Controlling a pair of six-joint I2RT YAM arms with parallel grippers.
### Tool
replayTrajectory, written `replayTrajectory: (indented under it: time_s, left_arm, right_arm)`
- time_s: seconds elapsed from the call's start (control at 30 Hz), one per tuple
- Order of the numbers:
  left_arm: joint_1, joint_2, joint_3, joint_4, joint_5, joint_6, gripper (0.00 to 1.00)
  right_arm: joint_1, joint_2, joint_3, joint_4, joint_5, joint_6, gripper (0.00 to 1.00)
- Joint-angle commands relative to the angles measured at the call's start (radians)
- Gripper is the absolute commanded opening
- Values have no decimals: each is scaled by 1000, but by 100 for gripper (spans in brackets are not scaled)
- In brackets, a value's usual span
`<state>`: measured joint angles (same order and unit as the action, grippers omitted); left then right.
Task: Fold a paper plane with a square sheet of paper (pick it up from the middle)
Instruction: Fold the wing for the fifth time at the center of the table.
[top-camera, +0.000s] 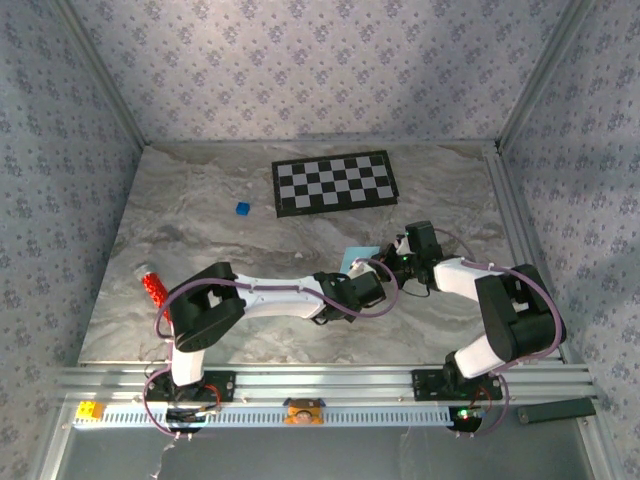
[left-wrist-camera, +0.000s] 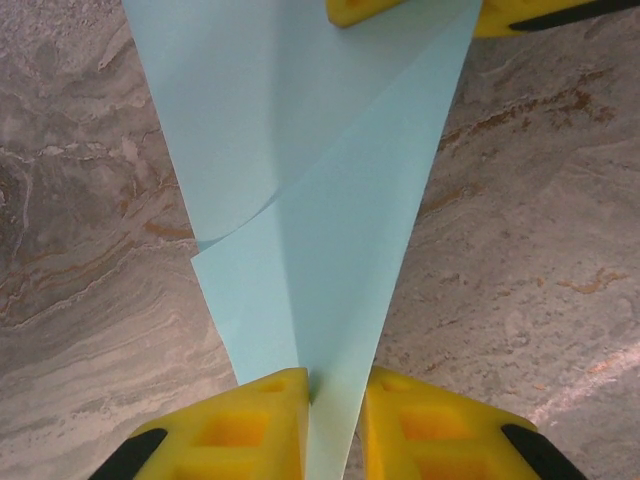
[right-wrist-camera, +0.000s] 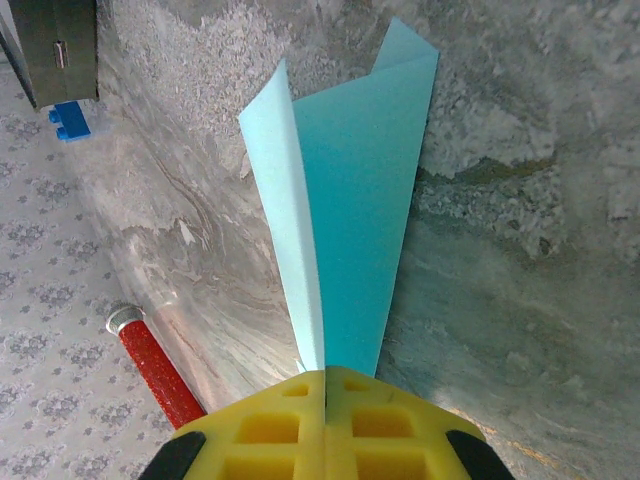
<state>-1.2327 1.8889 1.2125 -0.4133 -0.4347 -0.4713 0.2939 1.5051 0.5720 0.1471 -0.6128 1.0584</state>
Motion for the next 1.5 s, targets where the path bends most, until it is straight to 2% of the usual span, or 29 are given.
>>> replayTrajectory:
  time_s: [0.0,0.1,0.3,0.47,0.67,0.8,0.87,1.0,1.13,1.47]
  left_arm:
    - [-8,15,-7,16,-10,3,19]
    - [-7,18,-7,15,-12,4,17]
    - [-8,13,-10,24,-7,5,17]
    - [-7,13,-13,36,0,5,8]
    - [-1,8,-36,45,14,-16,6]
    - [10,-6,-59,66,43,-32,3]
    - [18,-15,-70,81,62,-39,1]
    - [53,-51,-115,146,148,-64,0]
    - [102,-89,-180,247,272,-104,0]
    - [183,-142,-288,432,475,-171,0]
  right_arm:
    - [-6,-19,5,-7,-2,9,0]
    - [-6,-17,6,-9,-2,8,0]
    - [-6,-18,6,-8,-4,7,0]
    - [-6,-20,5,-9,-2,8,0]
    - [-8,-35,10,-34,8,-14,2]
    - [-21,-51,18,-71,14,-48,8]
    - [-30,-68,24,-110,22,-74,16]
    - [-62,-125,37,-207,54,-141,31]
    - [-100,-186,39,-282,75,-192,39]
    - [-133,-239,2,-263,49,-204,41]
